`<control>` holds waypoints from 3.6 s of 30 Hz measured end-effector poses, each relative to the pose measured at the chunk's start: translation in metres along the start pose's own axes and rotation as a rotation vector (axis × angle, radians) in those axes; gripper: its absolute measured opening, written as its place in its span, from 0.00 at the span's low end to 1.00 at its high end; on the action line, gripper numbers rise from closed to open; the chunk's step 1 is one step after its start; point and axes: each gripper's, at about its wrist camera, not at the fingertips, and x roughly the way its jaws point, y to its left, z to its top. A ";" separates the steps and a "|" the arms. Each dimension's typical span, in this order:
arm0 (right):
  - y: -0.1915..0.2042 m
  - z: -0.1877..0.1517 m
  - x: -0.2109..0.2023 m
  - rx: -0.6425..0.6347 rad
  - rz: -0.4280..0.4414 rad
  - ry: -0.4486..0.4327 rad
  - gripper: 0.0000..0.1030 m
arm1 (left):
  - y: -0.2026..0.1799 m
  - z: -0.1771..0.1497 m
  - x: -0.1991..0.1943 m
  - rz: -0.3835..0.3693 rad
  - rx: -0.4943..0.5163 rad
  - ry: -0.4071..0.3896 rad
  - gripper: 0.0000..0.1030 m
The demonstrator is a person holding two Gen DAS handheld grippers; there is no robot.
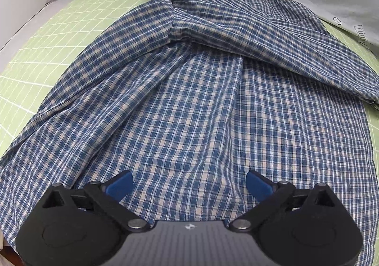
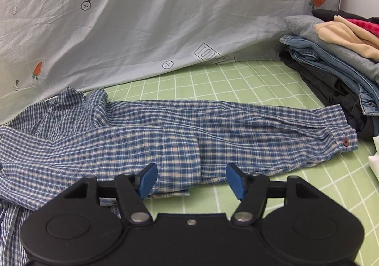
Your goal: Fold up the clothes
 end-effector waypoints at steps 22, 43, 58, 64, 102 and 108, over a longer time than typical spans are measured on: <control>0.231 -0.082 -0.079 -0.006 0.236 0.119 1.00 | 0.220 -0.025 -0.062 0.008 -0.058 -0.160 0.97; 0.465 -0.175 -0.098 0.058 0.357 0.287 0.24 | 0.391 0.031 -0.025 -0.103 0.162 -0.097 0.97; 0.481 -0.183 -0.098 0.005 0.240 0.288 0.07 | 0.393 0.033 -0.014 -0.175 0.228 -0.073 0.97; 0.468 -0.178 -0.105 0.027 0.278 0.253 0.03 | 0.387 0.032 -0.017 -0.184 0.233 -0.084 0.97; 0.248 -0.148 -0.135 0.141 0.227 0.203 0.03 | 0.203 -0.013 -0.041 -0.499 0.248 -0.056 0.65; 0.230 -0.150 -0.134 0.146 0.200 0.225 0.03 | 0.198 -0.011 -0.041 -0.580 0.188 -0.039 0.10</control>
